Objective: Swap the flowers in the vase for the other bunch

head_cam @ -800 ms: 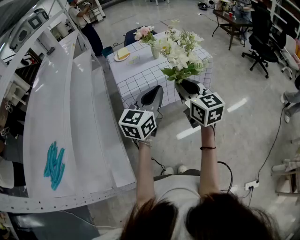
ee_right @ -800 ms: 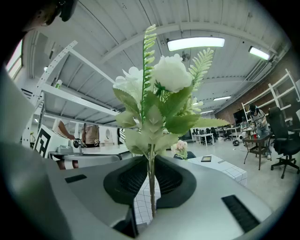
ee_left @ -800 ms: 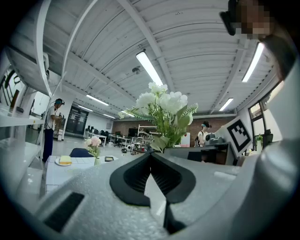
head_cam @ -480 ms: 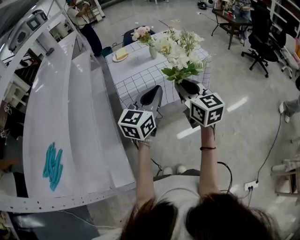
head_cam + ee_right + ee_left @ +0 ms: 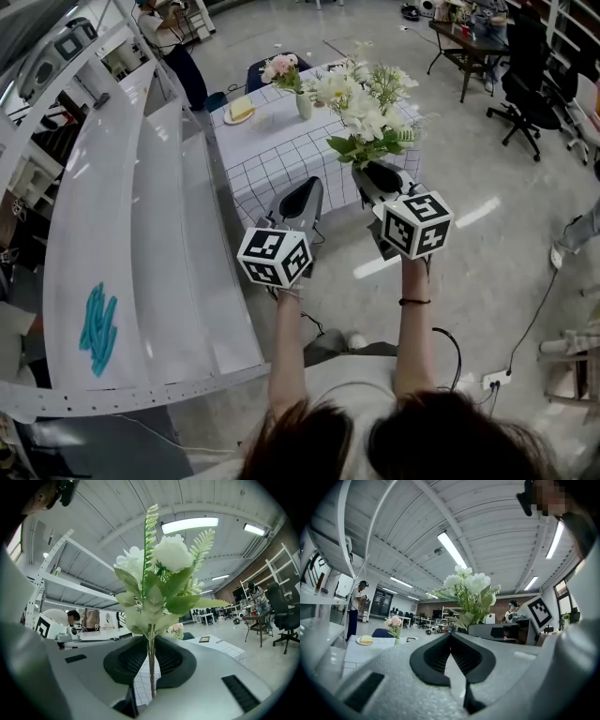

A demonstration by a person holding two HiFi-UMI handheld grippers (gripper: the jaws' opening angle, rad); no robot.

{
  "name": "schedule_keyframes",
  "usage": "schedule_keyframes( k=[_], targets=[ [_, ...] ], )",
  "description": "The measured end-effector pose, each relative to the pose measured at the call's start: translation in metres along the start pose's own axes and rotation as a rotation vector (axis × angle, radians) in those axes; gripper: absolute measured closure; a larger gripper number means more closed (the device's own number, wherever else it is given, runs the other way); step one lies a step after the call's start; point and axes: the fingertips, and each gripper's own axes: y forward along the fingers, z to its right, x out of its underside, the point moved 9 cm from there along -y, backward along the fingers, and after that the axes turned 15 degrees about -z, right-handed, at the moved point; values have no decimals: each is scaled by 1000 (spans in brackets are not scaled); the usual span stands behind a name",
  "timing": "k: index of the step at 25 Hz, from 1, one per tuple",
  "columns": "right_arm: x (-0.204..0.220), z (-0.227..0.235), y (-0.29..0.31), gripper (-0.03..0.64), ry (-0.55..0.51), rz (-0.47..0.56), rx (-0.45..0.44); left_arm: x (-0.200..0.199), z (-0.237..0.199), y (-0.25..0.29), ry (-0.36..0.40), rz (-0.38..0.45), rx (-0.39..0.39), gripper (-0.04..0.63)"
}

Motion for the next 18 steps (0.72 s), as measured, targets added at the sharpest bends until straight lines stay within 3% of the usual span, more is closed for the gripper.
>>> schedule_keyframes(
  k=[18],
  targets=[
    [3,24,20,568,72,7,-50,0,-15,16,-16,-33,-45,583]
  ],
)
